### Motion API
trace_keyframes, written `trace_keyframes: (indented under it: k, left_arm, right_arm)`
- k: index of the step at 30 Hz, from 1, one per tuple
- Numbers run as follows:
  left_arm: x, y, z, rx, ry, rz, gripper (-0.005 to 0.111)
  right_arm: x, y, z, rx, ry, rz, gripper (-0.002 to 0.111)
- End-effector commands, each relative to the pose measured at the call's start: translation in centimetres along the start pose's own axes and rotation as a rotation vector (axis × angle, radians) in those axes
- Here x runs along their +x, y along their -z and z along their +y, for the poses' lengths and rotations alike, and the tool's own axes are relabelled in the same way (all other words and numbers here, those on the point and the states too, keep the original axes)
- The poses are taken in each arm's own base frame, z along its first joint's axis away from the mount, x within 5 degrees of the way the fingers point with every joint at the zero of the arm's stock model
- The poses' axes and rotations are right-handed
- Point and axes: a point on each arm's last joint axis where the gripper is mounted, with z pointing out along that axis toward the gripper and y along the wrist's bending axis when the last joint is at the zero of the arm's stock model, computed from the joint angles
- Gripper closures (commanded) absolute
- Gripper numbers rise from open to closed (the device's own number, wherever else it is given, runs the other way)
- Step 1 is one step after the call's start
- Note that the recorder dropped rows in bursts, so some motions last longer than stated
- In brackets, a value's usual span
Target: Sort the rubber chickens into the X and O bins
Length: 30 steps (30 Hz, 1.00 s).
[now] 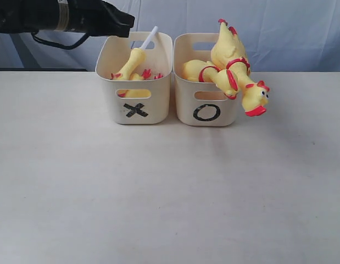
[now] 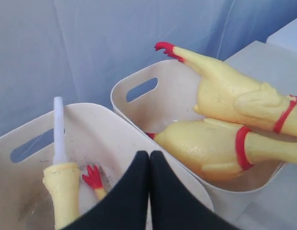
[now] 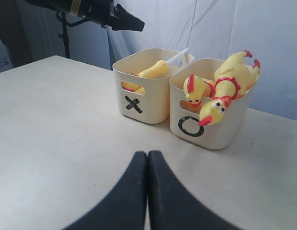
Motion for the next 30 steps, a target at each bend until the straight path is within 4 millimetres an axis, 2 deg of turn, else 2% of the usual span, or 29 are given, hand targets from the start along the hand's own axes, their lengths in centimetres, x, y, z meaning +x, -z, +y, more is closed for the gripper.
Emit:
trace_keyframes:
  k: [1, 6, 8, 12, 19, 30]
  left_arm:
    - [-0.6, 2.4, 0.8, -0.029, 0.058, -0.019, 0.106]
    - [-0.9, 6.7, 1.0, -0.091, 0.07, -0.039, 0.106]
    - [-0.7, 8.9, 0.7, -0.121, 0.079, -0.043, 0.106]
    - [-0.4, 11.6, -0.3, -0.151, 0.069, -0.05, 0.106]
    - [0.5, 15.9, -3.1, -0.185, 0.069, -0.066, 0.106]
    - [2.3, 21.7, -8.8, -0.255, 0.02, -0.133, 0.106]
  right_arm:
    - [0.1, 0.0, 0.0, 0.002, 0.005, -0.009, 0.109]
    - [0.1, 0.0, 0.0, 0.002, 0.005, -0.009, 0.109]
    - [0.1, 0.0, 0.0, 0.002, 0.005, -0.009, 0.109]
    - [0.1, 0.0, 0.0, 0.002, 0.005, -0.009, 0.109]
    - [0.1, 0.0, 0.0, 0.001, 0.005, -0.007, 0.109]
    - [0.1, 0.0, 0.0, -0.001, 0.004, -0.006, 0.109]
